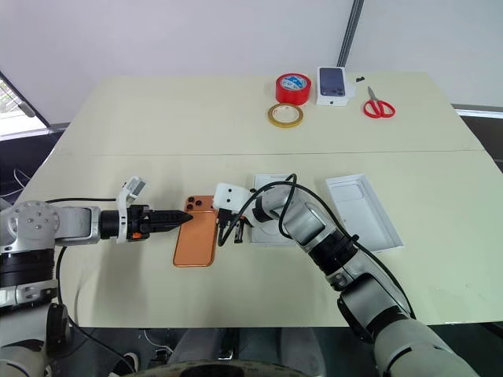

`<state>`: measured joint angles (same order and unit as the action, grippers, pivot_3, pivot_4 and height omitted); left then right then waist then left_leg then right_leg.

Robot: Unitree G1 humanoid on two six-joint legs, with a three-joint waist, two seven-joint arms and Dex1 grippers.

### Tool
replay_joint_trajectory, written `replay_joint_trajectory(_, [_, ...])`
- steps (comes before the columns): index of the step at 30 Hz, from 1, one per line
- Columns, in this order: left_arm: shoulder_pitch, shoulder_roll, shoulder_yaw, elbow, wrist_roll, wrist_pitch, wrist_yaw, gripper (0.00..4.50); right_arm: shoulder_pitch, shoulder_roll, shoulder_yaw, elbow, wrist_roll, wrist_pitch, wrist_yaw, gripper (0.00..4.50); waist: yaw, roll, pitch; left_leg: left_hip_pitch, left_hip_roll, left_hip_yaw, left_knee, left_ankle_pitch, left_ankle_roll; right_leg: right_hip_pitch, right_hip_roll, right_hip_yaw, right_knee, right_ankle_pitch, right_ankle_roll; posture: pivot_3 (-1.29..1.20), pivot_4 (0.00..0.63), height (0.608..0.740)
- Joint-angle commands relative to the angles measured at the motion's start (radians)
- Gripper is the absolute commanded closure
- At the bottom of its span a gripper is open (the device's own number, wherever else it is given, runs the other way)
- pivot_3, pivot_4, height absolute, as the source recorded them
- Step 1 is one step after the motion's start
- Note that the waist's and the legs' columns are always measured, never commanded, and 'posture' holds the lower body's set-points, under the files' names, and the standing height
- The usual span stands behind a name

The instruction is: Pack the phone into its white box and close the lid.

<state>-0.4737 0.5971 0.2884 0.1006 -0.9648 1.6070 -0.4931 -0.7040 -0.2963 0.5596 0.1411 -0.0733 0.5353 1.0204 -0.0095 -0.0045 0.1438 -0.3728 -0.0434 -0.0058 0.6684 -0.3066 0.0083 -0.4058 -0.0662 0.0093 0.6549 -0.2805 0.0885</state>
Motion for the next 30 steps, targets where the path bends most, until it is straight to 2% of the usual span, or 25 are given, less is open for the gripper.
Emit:
replay_joint_trajectory(1, [-0.021,-0.07,-0.042,-0.024,-0.097,0.007,0.043,0.59,-0.005,0.028,0.032,-0.005,-0.005,-0.013,0.007,4.47,0.0,0.0,0.0,0.0,0.0,0.0,0.0,0.0,0.0,0.0,0.0,0.0,0.0,0.0,0.0,0.0,0.15,0.74])
replay_joint_trajectory(7, [-0.011,-0.058,-0.065,-0.039,-0.115,0.007,0.122,0.59,-0.003,0.029,0.023,0.007,-0.01,-0.022,0.003,4.47,-0.012,-0.003,0.002,-0.001,0.0,0.0,-0.003,0.001,-0.001,-0.002,0.0,0.0,-0.001,0.0,0.0,0.0,0.15,0.74])
replay_joint_trajectory(16, [-0.004,-0.055,0.058,0.054,-0.168,0.007,0.137,0.59,0.0,0.028,0.018,0.006,-0.017,-0.031,-0.007,4.47,-0.013,-0.004,0.002,-0.001,0.0,0.0,-0.004,0.002,-0.003,-0.003,0.001,0.0,-0.001,0.0,0.0,0.0,0.15,0.74])
replay_joint_trajectory(19, [0.012,-0.045,0.08,0.077,-0.184,0.007,0.125,1.48,-0.001,0.028,0.017,0.01,-0.019,-0.034,-0.008,4.5,-0.015,-0.004,0.003,-0.002,0.0,0.0,-0.005,0.002,-0.004,-0.004,0.001,0.0,-0.001,0.0,0.0,0.0,0.15,0.74])
replay_joint_trajectory(22, [0.03,-0.039,0.085,0.091,-0.221,0.007,0.11,2.93,-0.003,0.029,0.014,0.018,-0.02,-0.038,-0.012,4.5,-0.013,-0.004,0.003,-0.002,0.0,0.0,-0.005,0.002,-0.004,-0.004,0.001,0.0,-0.001,0.0,0.0,0.0,0.15,0.74])
replay_joint_trajectory(30, [0.055,-0.057,0.115,0.121,-0.218,0.007,0.108,2.93,-0.002,0.029,0.012,0.021,-0.022,-0.05,-0.016,4.5,-0.013,-0.005,0.004,-0.002,0.0,0.0,-0.005,0.002,-0.004,-0.004,0.001,0.0,-0.001,0.0,0.0,0.0,0.15,0.74])
